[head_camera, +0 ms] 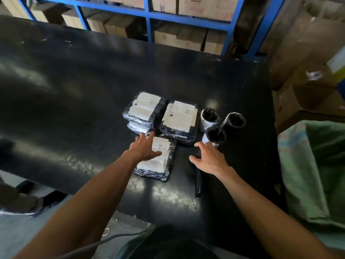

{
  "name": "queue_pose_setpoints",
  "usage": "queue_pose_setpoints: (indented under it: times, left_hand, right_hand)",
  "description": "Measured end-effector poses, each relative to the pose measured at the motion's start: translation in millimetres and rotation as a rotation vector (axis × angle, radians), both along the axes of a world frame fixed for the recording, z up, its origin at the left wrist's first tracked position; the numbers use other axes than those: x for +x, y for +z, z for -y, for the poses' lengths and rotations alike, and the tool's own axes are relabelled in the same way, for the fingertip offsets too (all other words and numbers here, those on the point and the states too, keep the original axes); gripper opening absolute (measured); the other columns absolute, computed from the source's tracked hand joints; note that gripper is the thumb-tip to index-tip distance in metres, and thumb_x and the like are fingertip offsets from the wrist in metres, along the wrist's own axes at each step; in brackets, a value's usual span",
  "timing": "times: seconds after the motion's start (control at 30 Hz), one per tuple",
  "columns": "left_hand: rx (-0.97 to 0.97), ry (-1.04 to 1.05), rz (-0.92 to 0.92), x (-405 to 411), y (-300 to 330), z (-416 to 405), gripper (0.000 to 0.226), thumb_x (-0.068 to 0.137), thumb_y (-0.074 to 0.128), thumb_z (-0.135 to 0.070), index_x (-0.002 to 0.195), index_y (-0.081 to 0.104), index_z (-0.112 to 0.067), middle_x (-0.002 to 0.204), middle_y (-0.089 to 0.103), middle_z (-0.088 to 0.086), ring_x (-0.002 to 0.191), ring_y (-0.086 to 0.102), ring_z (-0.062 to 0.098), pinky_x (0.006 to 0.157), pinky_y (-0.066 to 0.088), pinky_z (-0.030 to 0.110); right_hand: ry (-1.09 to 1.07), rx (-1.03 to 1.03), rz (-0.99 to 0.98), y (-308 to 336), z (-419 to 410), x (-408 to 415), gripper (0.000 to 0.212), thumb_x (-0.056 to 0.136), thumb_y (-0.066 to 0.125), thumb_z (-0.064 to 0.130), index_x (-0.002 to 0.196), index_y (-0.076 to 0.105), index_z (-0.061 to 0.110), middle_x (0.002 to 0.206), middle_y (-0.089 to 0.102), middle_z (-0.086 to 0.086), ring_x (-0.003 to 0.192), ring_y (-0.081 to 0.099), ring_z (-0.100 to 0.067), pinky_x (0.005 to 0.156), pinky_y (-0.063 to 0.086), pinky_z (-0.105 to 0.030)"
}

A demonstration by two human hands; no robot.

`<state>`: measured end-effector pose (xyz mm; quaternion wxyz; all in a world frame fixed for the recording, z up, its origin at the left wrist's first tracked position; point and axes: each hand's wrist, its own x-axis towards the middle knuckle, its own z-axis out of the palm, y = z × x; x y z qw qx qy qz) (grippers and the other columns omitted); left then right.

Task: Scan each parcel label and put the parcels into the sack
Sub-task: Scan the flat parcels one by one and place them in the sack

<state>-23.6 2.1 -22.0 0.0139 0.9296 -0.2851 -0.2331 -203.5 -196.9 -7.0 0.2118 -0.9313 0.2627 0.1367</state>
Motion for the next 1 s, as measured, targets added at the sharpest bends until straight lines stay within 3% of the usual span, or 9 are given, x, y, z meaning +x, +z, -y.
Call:
queue_pose_setpoints:
  times: [0.17, 0.27, 0.37, 0.47, 0.6, 0.7, 0.8, 0.9, 1.0]
  left_hand:
    - [0.057, 0.024, -0.165, 17, -19, 0, 0.128, 0.068, 0.074, -0.073, 0.157, -0.011, -0.037, 0.16, 0.003, 0.028, 0.143, 0.019, 0.053, 0.11, 0.031, 0.061]
    - [0.071, 0.033, -0.27, 26, -31, 5, 0.144, 0.056, 0.081, -0.072, 0.154, -0.019, -0.041, 0.157, -0.002, 0.034, 0.134, 0.034, 0.057, 0.112, 0.033, 0.06]
    - [0.058, 0.076, -0.38, 44, -52, 8, 0.157, 0.042, 0.088, -0.07, 0.146, -0.028, -0.051, 0.155, -0.005, 0.038, 0.121, 0.054, 0.049, 0.114, 0.032, 0.057]
    - [0.044, 0.122, -0.451, 61, -79, 8, 0.16, 0.036, 0.093, -0.067, 0.127, -0.039, -0.066, 0.154, -0.003, 0.04, 0.121, 0.054, 0.048, 0.116, 0.027, 0.059]
    - [-0.059, 0.139, -0.395, 42, -52, -2, 0.163, 0.021, 0.087, -0.077, 0.142, -0.022, -0.063, 0.148, 0.008, 0.036, 0.121, 0.048, 0.053, 0.109, 0.039, 0.058]
    - [-0.19, 0.149, -0.363, 24, -27, -12, 0.145, 0.035, 0.091, -0.068, 0.152, 0.007, -0.053, 0.147, 0.018, 0.028, 0.126, 0.041, 0.055, 0.107, 0.041, 0.059]
    - [-0.312, 0.176, -0.337, 14, -21, -19, 0.131, 0.036, 0.094, -0.062, 0.148, 0.026, -0.05, 0.134, 0.027, 0.019, 0.114, 0.051, 0.048, 0.102, 0.049, 0.055]
    - [-0.444, 0.195, -0.351, 7, -23, -24, 0.122, 0.04, 0.098, -0.049, 0.145, 0.036, -0.043, 0.133, 0.021, 0.015, 0.105, 0.052, 0.039, 0.102, 0.05, 0.051]
    - [-0.507, 0.198, -0.342, 1, -23, -25, 0.121, 0.042, 0.099, -0.042, 0.146, 0.037, -0.041, 0.124, 0.024, 0.009, 0.101, 0.05, 0.032, 0.103, 0.048, 0.044]
  right_hand:
    - [-0.255, 0.118, -0.122, -31, -24, -1, 0.077, 0.088, 0.065, 0.053, 0.151, 0.033, 0.025, 0.15, 0.029, -0.01, 0.133, 0.051, -0.037, 0.105, 0.045, -0.047]
    - [-0.474, 0.297, -0.04, -44, -32, -5, 0.078, 0.088, 0.071, 0.041, 0.153, 0.03, 0.027, 0.151, 0.025, -0.008, 0.128, 0.055, -0.033, 0.108, 0.042, -0.038]
    - [-0.715, 0.437, 0.073, -52, -35, -9, 0.081, 0.084, 0.077, 0.033, 0.152, 0.032, 0.026, 0.146, 0.042, -0.01, 0.129, 0.053, -0.03, 0.108, 0.041, -0.035]
    - [-0.862, 0.545, 0.141, -68, -33, -15, 0.073, 0.071, 0.08, 0.036, 0.135, 0.044, 0.031, 0.122, 0.069, -0.002, 0.099, 0.074, -0.023, 0.095, 0.056, -0.036]
    - [-0.894, 0.671, 0.24, -57, -41, -19, 0.042, 0.075, 0.073, 0.021, 0.115, 0.061, 0.016, 0.098, 0.075, -0.005, 0.062, 0.073, -0.017, 0.063, 0.057, -0.03]
    - [-0.944, 0.813, 0.317, -37, -48, -23, 0.026, 0.084, 0.065, 0.015, 0.109, 0.06, 0.012, 0.088, 0.073, -0.009, 0.062, 0.065, -0.018, 0.057, 0.053, -0.029]
    - [-0.921, 0.906, 0.374, -18, -54, -24, 0.026, 0.088, 0.064, 0.017, 0.112, 0.055, 0.015, 0.09, 0.072, -0.01, 0.067, 0.065, -0.019, 0.059, 0.057, -0.032]
    - [-0.833, 0.955, 0.432, 2, -62, -18, 0.019, 0.094, 0.062, 0.022, 0.105, 0.051, 0.012, 0.088, 0.067, -0.012, 0.061, 0.059, -0.019, 0.052, 0.049, -0.033]
    - [-0.777, 0.942, 0.471, 16, -72, -7, 0.036, 0.094, 0.066, 0.044, 0.117, 0.049, 0.022, 0.089, 0.071, -0.015, 0.059, 0.056, -0.019, 0.048, 0.045, -0.032]
